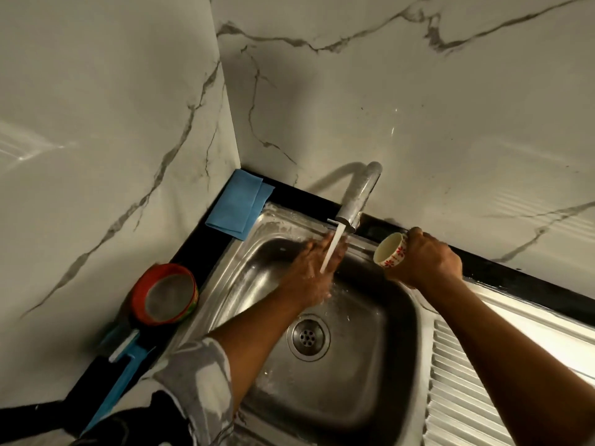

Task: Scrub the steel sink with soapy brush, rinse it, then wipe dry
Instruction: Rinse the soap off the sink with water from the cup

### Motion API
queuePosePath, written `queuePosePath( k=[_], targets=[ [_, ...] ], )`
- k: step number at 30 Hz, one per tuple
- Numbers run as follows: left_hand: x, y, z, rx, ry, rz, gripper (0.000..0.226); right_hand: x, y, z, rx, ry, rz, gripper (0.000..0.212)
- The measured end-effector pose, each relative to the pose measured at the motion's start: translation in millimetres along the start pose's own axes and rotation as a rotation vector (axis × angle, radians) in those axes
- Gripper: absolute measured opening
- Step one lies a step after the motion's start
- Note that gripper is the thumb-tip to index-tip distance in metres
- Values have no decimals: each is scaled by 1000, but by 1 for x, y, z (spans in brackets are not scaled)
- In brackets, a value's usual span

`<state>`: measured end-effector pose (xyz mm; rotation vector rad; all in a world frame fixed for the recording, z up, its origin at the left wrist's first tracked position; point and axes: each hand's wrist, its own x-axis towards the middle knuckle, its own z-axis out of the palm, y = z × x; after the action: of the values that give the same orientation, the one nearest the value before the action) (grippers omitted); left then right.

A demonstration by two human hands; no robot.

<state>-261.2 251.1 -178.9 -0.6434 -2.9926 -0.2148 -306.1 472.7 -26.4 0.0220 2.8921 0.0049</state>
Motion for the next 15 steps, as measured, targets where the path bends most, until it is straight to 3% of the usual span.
queuePosePath(
  k=[4, 8, 15],
  targets=[
    [13, -13, 10, -31, 24, -11, 106, 10, -24, 0, -26, 40, -5, 100],
    [3, -26, 2, -100, -3, -220, 138, 7, -22, 0, -7, 71, -14, 100],
    [-18, -46, -12, -73, -51, -376, 132, -10, -11, 11, 162, 67, -12, 99]
  ],
)
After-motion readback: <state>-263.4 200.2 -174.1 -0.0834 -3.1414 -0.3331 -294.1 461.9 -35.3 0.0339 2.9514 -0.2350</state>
